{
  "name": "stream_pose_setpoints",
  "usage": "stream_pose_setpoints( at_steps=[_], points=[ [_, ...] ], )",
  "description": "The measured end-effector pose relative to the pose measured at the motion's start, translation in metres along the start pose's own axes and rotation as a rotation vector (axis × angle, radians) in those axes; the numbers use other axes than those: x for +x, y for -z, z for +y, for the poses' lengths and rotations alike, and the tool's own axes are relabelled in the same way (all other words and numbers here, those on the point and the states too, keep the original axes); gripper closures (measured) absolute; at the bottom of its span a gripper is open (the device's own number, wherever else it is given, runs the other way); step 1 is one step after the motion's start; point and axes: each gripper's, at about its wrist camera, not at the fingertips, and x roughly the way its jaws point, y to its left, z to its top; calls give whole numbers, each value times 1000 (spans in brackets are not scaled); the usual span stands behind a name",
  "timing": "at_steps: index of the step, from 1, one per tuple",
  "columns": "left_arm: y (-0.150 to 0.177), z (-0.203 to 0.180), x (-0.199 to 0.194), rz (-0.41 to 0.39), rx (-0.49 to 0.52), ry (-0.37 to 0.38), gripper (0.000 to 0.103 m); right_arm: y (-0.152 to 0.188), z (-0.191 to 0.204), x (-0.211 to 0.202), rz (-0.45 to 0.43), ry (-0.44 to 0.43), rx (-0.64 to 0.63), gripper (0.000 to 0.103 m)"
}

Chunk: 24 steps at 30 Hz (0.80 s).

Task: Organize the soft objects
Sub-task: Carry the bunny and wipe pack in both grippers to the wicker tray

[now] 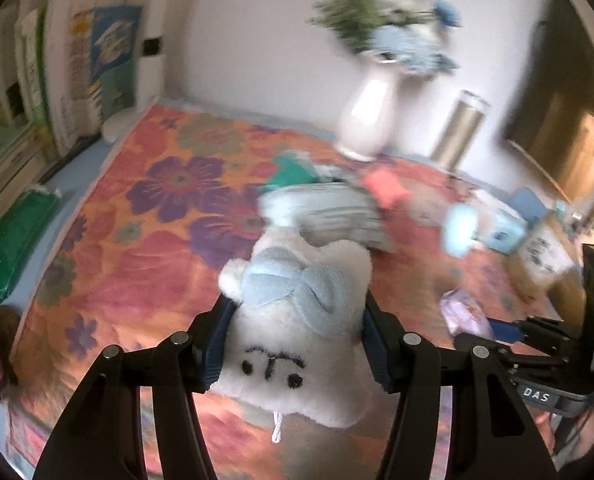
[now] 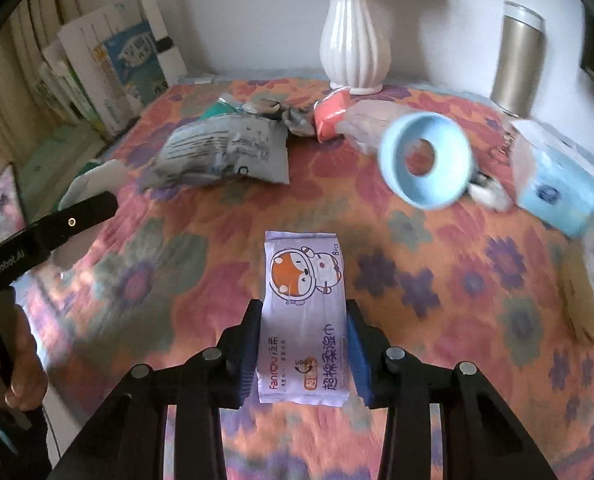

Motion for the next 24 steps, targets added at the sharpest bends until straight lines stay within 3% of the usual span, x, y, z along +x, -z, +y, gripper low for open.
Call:
stream_pose_setpoints(
  at_steps=[5,12,21,24],
  points=[
    [-1,-68,-21,-27,117,110,48,29,-25,-48,-45,-6,45,65],
    [12,-181,-21,-7,309,252,48,76,-92,-123,-120,38,190,65],
    [17,-335,-9,26,563,410,48,121,-200,-221,-291,172,419,65],
    [9,-380,0,30,592,463,48,128,-246,-245,-354,236,523,65]
  ],
)
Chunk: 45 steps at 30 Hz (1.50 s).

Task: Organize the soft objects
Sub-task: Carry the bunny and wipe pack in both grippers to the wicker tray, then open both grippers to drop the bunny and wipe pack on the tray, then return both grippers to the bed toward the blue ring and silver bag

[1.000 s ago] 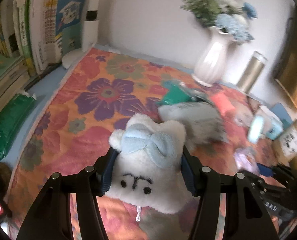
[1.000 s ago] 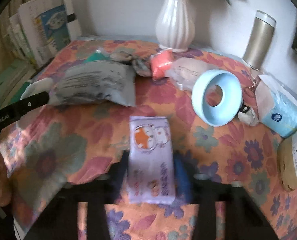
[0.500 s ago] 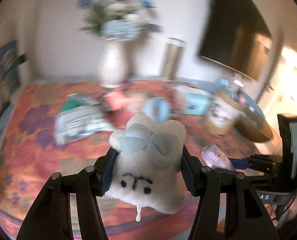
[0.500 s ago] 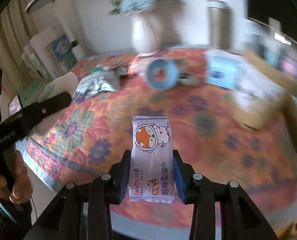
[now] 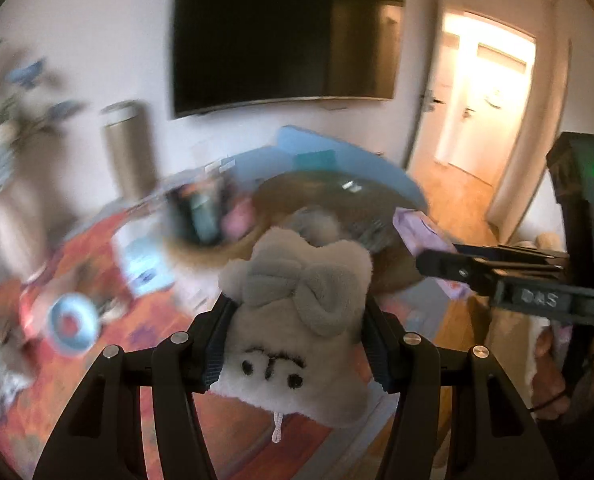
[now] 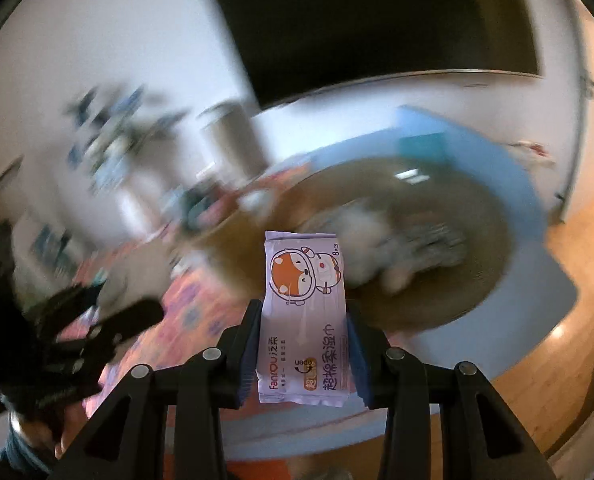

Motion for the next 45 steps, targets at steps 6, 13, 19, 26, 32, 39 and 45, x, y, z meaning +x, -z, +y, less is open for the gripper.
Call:
stream_pose_setpoints(
  at_steps=[6,13,19,26,32,39,45],
  points=[
    [-40,-23,57,8,-11,43,48,-44,-61,12,-42,76,128,65],
    [-59,-32,100,6,15,2,24,-76,-81,48,-19,81,177,45],
    [-48,-35,81,14,11,60,23,-68,-92,34,-33,47,201,45],
    [-22,-17,26,-22,-15,31,23,-42,-40,15,-43,-21,112,45],
    [6,34,-37,-62,-99,-89,23,-25,44,2,-53,-111,-57,45],
    [53,136,-111,-79,-309,-266,22,1,151,21,13,-214,-263,43],
    [94,216,-149,-38,-422,-433,17,23,222,66,113,-274,-360,25]
  ],
)
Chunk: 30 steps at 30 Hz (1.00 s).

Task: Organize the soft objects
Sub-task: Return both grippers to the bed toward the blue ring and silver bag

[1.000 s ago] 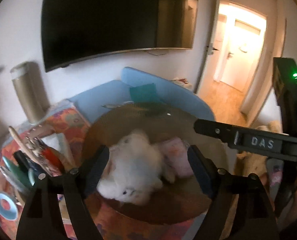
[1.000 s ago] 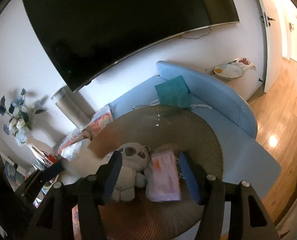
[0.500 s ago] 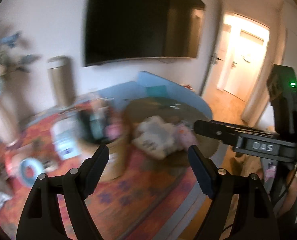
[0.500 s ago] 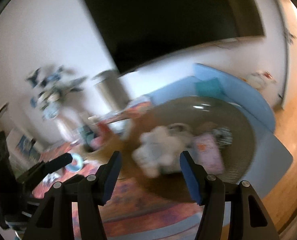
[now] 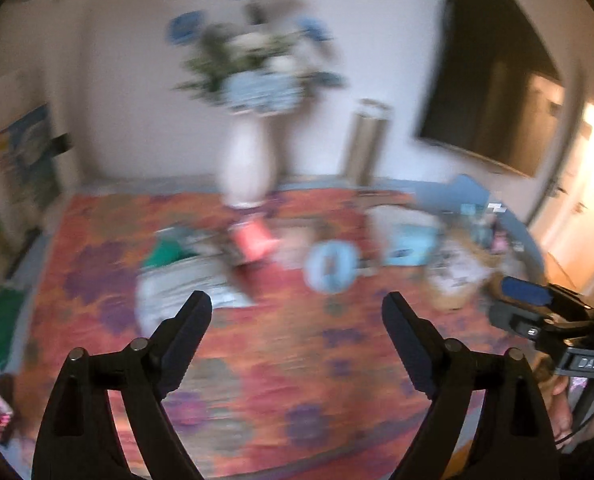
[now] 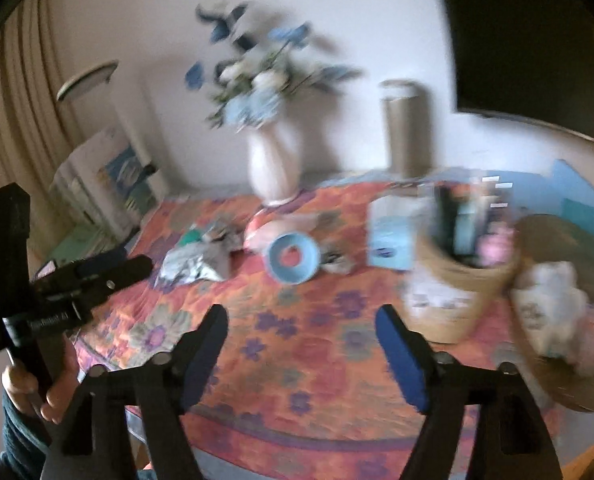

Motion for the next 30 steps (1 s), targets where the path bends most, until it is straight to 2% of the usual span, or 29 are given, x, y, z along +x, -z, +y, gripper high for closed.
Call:
stream_pose_setpoints(
  at_steps=[4,10,15,23,26,29,30],
  points=[
    [7,57,16,44,-86,-70,17,-9,17,52,69,-34,4,20],
    [26,102,58,108,-177,-84,17,-10,16,127,151,-70,89,19],
    [29,113,84,130,-199,-64,17,-5,0,174,211,-86,195,19],
    [22,113,108,150,-202,-31,17,-22,-10,205,177,-59,215,13],
    [22,109,111,160,-202,12,17,-29,-14,211,157,-61,231,13],
    [25,95,108,174,-156,72,17,-32,-17,212,116,-74,237,13],
    [26,89,106,187,-134,102,17,-31,-17,212,109,-78,235,19]
  ],
)
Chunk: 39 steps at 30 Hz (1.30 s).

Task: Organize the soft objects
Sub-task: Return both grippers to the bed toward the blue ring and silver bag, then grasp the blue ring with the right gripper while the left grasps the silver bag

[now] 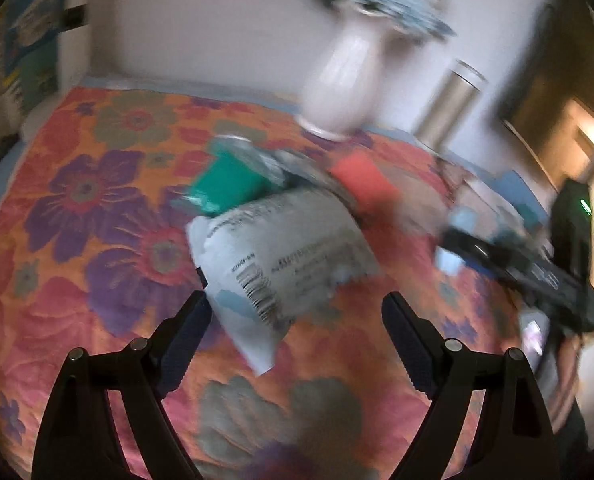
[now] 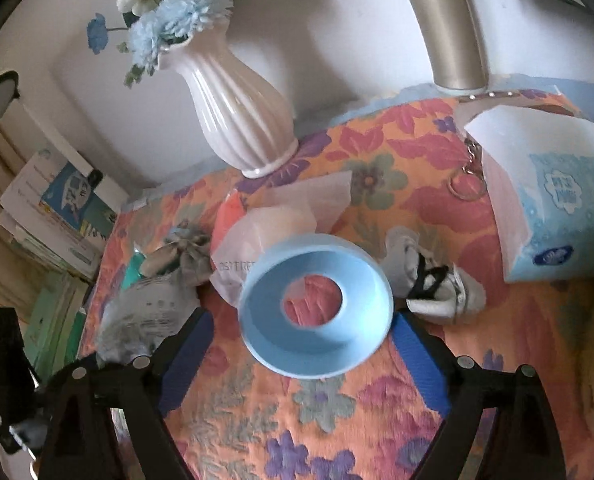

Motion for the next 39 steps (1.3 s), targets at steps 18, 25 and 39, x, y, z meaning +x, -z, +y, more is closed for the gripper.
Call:
stream_pose_setpoints(
  at_steps=[18,25,39],
  points=[
    [-22,-43,28,71,210,-121,20,4,-17,-10,-46,-108,61,36],
    [-9,-37,23,78,153,-103,59,19,-5,-32,-45,-102,-3,36],
    [46,-18,-19,6,68,-101,55,69,44,-60,138,100,-282,10]
  ],
)
